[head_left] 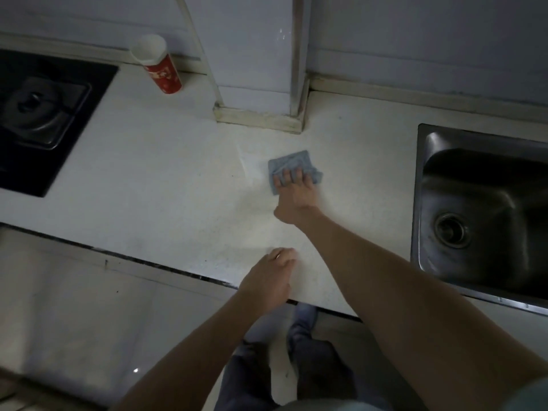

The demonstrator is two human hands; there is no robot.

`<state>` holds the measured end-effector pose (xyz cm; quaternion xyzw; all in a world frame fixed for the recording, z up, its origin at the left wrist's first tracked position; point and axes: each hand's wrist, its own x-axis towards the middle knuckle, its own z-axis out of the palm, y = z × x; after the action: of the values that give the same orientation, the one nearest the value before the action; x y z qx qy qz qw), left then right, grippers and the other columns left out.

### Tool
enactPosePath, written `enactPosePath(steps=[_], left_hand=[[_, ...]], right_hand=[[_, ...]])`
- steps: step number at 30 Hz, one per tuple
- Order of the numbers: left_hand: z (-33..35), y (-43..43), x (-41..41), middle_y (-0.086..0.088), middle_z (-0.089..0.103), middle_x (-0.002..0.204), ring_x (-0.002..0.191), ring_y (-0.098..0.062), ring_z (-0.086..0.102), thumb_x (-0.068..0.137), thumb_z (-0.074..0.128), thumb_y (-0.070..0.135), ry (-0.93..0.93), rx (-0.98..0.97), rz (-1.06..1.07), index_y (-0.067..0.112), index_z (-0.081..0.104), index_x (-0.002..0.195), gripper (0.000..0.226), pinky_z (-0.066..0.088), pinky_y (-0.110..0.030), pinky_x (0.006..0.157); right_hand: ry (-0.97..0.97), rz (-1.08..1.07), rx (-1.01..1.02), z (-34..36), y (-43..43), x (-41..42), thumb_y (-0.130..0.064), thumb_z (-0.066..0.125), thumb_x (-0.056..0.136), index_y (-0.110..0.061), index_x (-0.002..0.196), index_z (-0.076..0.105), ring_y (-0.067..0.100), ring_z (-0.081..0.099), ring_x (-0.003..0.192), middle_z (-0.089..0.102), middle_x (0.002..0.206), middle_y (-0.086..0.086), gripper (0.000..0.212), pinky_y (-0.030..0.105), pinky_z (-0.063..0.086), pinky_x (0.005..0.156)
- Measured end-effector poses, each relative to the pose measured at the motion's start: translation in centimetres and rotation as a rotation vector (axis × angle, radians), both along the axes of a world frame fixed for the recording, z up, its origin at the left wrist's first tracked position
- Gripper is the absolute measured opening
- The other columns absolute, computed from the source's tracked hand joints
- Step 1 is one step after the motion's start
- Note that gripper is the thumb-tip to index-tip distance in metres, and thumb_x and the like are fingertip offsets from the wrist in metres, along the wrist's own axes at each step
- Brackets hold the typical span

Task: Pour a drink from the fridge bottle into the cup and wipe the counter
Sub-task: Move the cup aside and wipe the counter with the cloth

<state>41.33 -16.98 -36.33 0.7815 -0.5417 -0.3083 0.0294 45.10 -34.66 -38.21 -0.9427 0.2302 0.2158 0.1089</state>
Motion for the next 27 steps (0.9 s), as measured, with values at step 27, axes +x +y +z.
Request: enactPosePath(steps=[27], left_hand=[[-0.6,7.6,3.2,-0.008,0.012,0.165,0.15,-0.024,0.017,0.095,0.05,0.016,-0.073,0.114,-0.106,0.001,0.03,0.151,0.061,0.029,-0.04,0.118]], right_hand=[[-0.023,-0.234,-0.004,0.5,6.7,-4.8,-0.026,0.051,0.089,-0.018,0.155,-0.002,0.035,-0.016,0.147,-0.01,0.162,0.01,0.085,0.05,-0.005,0.12]])
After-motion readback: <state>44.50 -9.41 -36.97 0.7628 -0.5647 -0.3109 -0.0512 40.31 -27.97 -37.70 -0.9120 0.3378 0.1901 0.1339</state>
